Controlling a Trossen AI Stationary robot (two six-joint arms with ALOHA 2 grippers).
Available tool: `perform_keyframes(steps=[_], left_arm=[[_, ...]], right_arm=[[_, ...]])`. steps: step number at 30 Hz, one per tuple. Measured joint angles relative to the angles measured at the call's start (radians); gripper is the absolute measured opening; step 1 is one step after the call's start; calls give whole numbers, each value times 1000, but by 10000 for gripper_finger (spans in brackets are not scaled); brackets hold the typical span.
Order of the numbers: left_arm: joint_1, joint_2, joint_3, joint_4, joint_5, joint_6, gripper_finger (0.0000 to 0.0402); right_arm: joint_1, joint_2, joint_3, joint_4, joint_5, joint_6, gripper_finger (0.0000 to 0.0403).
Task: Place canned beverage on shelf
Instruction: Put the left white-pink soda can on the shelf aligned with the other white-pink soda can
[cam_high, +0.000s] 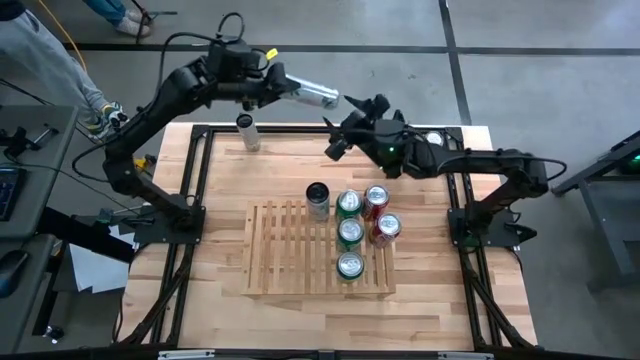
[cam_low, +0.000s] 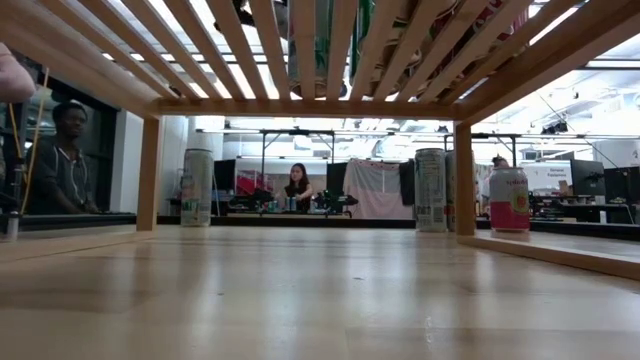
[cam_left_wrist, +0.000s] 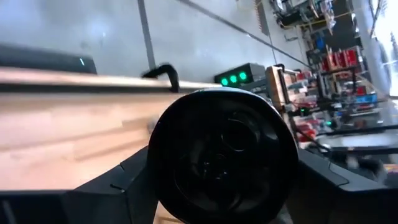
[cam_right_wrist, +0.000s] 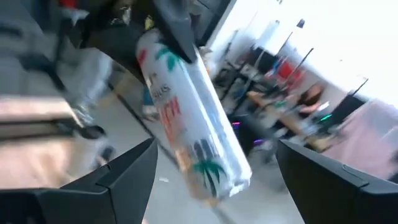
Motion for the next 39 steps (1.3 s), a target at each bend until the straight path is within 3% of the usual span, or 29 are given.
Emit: perform_keyframes(steps=[5, 13, 19, 39], left_arm=[[-6, 62, 0, 88, 87, -62, 251], [-21, 92, 0, 152, 122, -64, 251], [-20, 92, 0, 168, 119, -57, 251], [-73, 92, 0, 210, 99, -34, 251]], right_arm=[[12, 55, 0, 32, 79, -238, 312], [11, 102, 0, 115, 255, -450, 312], [-7, 101, 0, 244, 247, -600, 312], [-55, 127, 0, 239, 230, -620, 311]])
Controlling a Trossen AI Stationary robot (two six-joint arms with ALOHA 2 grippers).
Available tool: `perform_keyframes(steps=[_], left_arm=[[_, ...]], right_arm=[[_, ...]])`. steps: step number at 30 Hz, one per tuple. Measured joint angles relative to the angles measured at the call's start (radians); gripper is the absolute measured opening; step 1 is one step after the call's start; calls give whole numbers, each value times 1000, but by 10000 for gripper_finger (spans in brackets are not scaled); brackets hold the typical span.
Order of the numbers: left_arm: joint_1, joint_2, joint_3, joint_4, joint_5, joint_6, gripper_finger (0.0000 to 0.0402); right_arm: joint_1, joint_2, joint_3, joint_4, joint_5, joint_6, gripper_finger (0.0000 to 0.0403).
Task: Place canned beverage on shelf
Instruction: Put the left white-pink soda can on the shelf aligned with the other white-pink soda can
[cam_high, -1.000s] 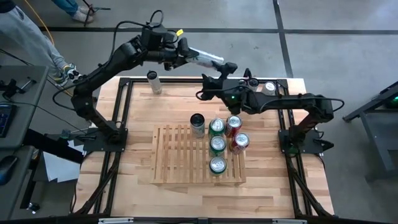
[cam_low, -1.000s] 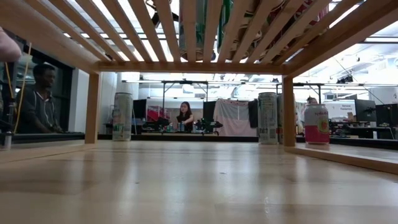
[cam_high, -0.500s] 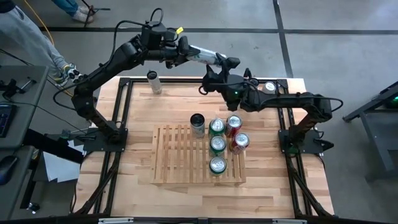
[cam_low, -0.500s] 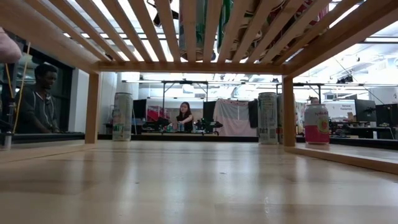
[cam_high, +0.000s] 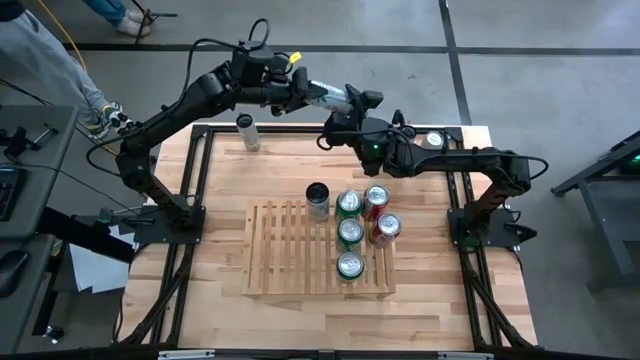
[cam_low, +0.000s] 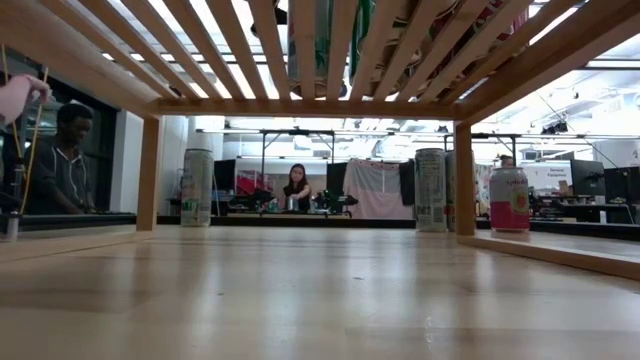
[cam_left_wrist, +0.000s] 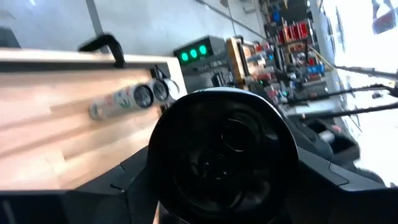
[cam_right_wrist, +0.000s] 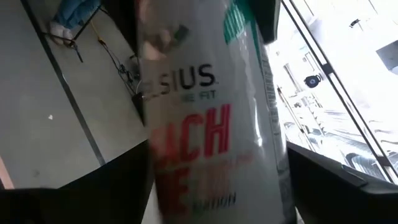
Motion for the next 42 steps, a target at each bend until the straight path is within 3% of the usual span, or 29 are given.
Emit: perform_keyframes(steps=[3, 8, 17, 22, 26, 29, 34, 38, 42], left_arm=[[8, 0, 0, 1, -14, 3, 251], [8, 0, 0, 6, -25, 12, 253], [24, -1, 0, 43, -16, 105, 294], [92, -9, 1, 59, -4, 144, 299], [181, -30, 2, 72, 8, 187, 299], [248, -59, 2, 65, 39, 305, 300], [306, -119, -5, -62, 45, 596, 300], [277, -195, -107, -84, 60, 741, 300], [211, -302, -339, 99, 146, 787, 300]], right_arm=[[2, 0, 0, 0, -1, 1, 296], [2, 0, 0, 2, 4, -2, 233], [0, -3, 0, 27, 39, 6, 233], [-6, -24, -2, -13, 85, 3, 233], [-18, -73, -2, -116, 96, 87, 233], [-32, -123, -2, -288, 93, 245, 233], [-70, -263, 0, -663, -52, 719, 233], [-126, -359, -1, -900, -342, 1065, 233], [-159, -405, 0, -904, -676, 1198, 233]])
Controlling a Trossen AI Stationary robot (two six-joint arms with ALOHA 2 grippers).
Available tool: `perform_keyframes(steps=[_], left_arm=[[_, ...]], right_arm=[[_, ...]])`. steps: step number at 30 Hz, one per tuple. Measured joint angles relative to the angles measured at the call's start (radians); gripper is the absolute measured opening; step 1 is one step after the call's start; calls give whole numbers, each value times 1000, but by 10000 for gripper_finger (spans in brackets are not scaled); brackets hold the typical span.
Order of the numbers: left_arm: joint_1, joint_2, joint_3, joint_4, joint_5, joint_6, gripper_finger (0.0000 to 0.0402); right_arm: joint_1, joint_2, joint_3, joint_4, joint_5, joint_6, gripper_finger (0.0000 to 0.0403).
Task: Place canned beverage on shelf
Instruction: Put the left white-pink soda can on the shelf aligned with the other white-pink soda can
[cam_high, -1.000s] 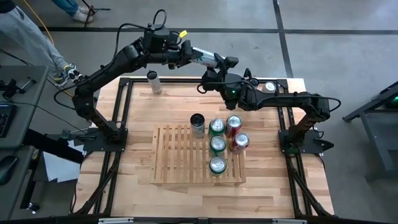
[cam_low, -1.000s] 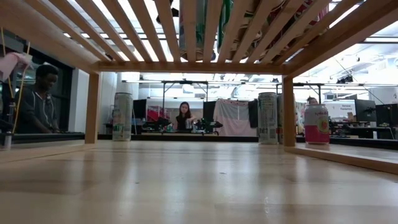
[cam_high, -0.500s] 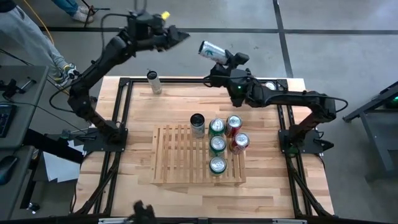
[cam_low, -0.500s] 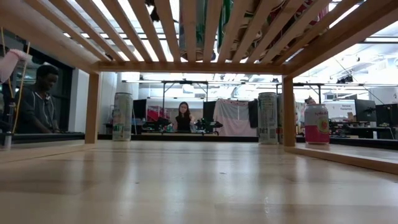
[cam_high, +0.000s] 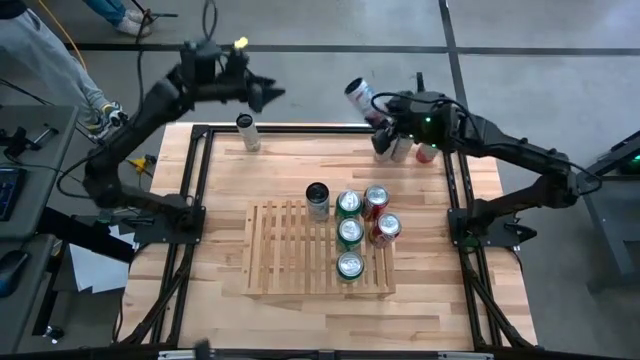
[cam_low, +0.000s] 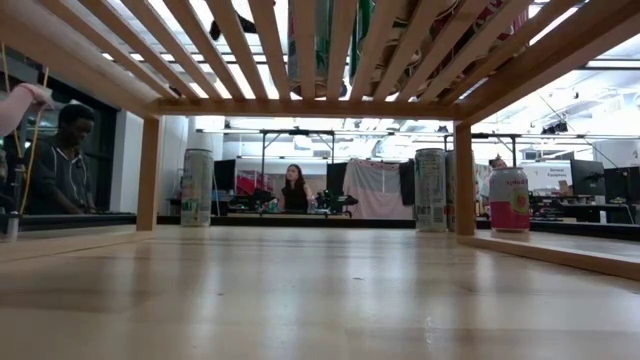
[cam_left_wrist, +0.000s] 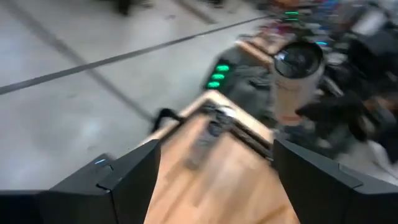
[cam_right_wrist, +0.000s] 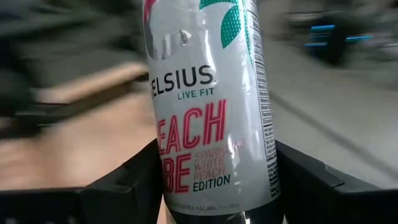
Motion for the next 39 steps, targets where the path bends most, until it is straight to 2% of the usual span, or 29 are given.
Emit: perform_keyframes(steps=[4, 8, 10, 12, 16, 22, 27, 39], left_arm=[[-96, -115, -300, 393, 83, -99, 300], [-195, -176, -507, 819, 55, -210, 296], [-237, -184, -552, 1007, 41, -193, 294], [-276, -184, -559, 1093, 29, -149, 294], [-343, -172, -537, 1085, -49, -44, 294], [-394, -136, -494, 1082, -73, 46, 294], [-396, -83, -442, 1076, -111, 48, 294], [-396, 5, -316, 1042, -90, 19, 287]], right_arm=[[18, 12, 0, 131, -257, 48, 233], [64, 62, 0, 306, -331, 108, 233], [82, 98, 0, 394, -352, 131, 233], [95, 132, 0, 481, -385, 147, 233], [115, 193, 0, 610, -406, 162, 233], [118, 222, 0, 690, -428, 192, 233], [120, 223, 0, 698, -428, 187, 233], [119, 223, 0, 696, -415, 150, 233]])
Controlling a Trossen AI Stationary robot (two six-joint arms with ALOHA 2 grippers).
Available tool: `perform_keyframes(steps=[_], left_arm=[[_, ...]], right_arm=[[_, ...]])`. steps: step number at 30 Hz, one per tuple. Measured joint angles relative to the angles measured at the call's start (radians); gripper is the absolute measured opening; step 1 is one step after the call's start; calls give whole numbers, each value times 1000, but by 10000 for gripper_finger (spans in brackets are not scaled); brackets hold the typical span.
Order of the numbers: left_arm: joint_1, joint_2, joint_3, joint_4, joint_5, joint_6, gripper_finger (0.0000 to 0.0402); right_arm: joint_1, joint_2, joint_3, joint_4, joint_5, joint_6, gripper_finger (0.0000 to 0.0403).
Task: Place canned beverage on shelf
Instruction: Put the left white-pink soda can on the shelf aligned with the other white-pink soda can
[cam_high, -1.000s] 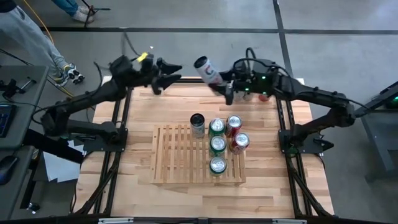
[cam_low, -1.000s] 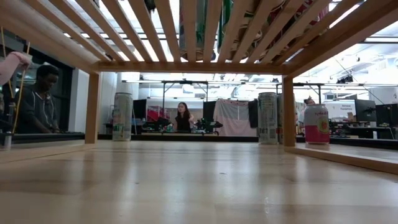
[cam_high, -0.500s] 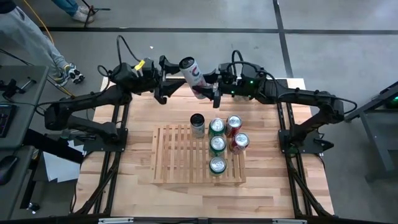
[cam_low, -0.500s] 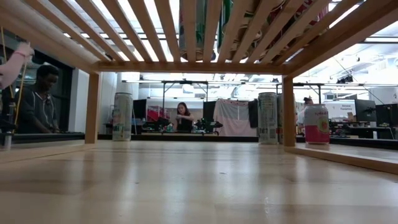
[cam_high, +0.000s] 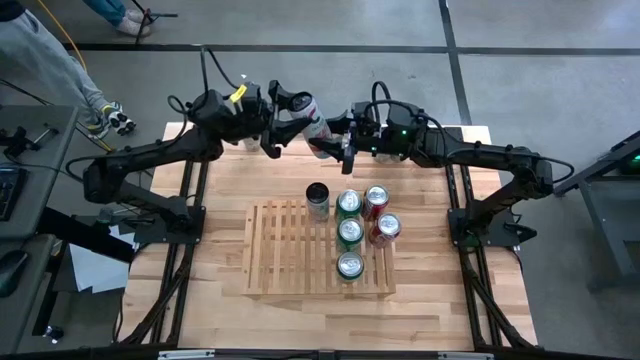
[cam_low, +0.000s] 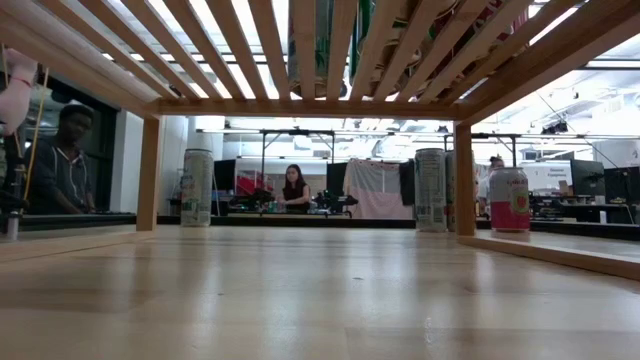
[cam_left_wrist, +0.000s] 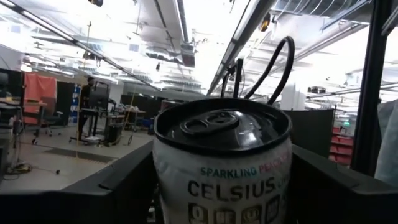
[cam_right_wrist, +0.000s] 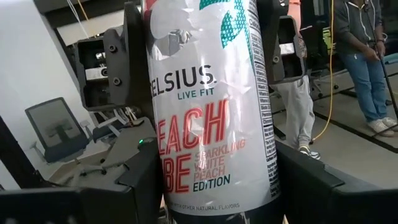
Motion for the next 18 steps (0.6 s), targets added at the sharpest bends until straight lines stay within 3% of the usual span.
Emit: perform_keyframes(steps=[5, 11, 18], left_arm=[[1, 2, 1, -3, 4, -15, 234], [49, -32, -2, -47, 18, -7, 232], [146, -184, 2, -208, -22, 56, 232]], right_arm=[[0, -1, 0, 0, -4, -7, 236], [-12, -19, 0, -32, -4, -30, 276], [-68, -107, 2, -123, -12, -49, 303]])
